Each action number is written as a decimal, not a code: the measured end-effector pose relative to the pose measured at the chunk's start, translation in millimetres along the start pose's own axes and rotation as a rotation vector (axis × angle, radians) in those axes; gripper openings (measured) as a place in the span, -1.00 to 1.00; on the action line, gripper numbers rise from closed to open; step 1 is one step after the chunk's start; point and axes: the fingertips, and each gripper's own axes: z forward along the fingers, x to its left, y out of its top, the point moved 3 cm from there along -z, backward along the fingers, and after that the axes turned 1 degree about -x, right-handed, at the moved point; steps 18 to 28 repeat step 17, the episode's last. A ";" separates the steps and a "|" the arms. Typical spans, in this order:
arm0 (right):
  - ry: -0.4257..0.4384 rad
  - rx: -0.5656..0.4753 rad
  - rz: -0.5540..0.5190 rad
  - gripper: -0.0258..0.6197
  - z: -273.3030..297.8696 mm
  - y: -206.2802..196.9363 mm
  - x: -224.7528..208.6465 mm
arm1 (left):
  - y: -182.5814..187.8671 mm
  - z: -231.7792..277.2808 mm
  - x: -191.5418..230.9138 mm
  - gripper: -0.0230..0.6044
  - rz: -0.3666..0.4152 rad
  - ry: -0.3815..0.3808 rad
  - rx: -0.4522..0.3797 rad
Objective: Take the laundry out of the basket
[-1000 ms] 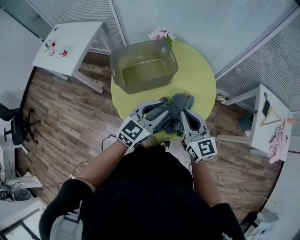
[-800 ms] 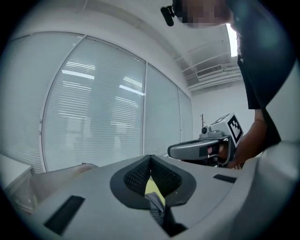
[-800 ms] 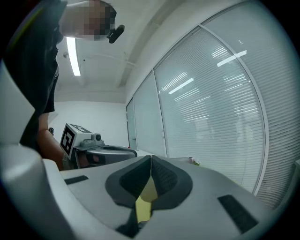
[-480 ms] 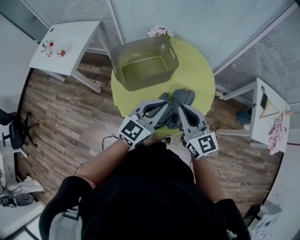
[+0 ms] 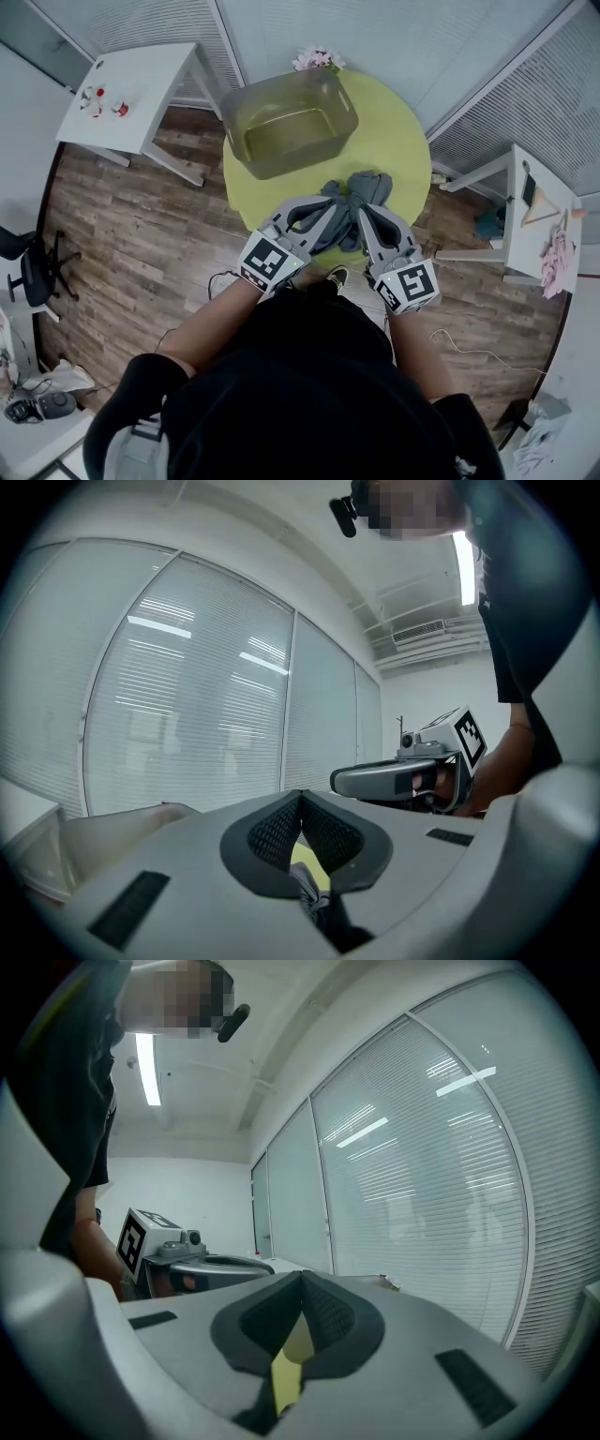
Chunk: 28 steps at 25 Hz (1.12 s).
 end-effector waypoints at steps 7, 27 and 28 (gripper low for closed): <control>-0.005 0.004 -0.019 -0.85 0.2 -2.3 7.0 | -3.4 -5.0 2.8 -0.90 0.009 0.011 0.010; -0.004 0.000 -0.024 -0.85 7.4 0.1 11.8 | 1.5 -8.9 6.5 -0.89 0.018 0.026 -0.011; -0.004 0.000 -0.024 -0.85 7.4 0.1 11.8 | 1.5 -8.9 6.5 -0.89 0.018 0.026 -0.011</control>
